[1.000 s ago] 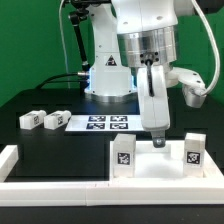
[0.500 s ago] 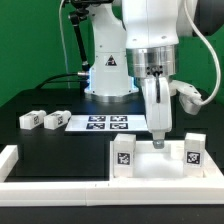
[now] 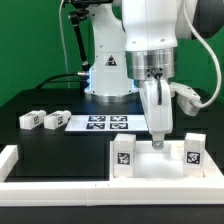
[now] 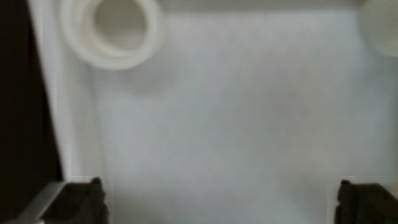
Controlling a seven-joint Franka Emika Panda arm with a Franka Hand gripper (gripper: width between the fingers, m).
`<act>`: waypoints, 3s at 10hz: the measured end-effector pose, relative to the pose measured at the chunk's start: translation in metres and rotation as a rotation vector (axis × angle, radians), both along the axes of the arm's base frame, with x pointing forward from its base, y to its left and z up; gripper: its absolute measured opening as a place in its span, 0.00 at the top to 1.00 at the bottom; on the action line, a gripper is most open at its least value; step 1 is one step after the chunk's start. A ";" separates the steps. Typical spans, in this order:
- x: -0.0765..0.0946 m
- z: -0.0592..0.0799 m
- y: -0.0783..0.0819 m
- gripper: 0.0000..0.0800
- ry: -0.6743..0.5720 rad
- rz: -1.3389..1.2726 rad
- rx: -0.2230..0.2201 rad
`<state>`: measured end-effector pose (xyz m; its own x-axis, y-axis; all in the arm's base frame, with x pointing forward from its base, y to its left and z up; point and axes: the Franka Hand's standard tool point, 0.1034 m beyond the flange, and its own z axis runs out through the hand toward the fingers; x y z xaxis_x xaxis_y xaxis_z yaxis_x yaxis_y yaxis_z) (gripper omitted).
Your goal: Assemble square table
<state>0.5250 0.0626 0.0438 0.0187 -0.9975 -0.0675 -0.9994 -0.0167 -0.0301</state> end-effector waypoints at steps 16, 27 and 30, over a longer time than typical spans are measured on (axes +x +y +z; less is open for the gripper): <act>-0.032 -0.035 -0.004 0.92 0.067 0.017 -0.032; -0.057 -0.032 -0.092 0.92 -0.030 0.771 -0.136; -0.047 -0.029 -0.104 0.93 -0.043 1.015 -0.143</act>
Offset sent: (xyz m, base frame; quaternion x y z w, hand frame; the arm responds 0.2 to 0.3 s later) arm 0.0000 0.0109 -0.0346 -0.0142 0.0087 0.0366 0.9992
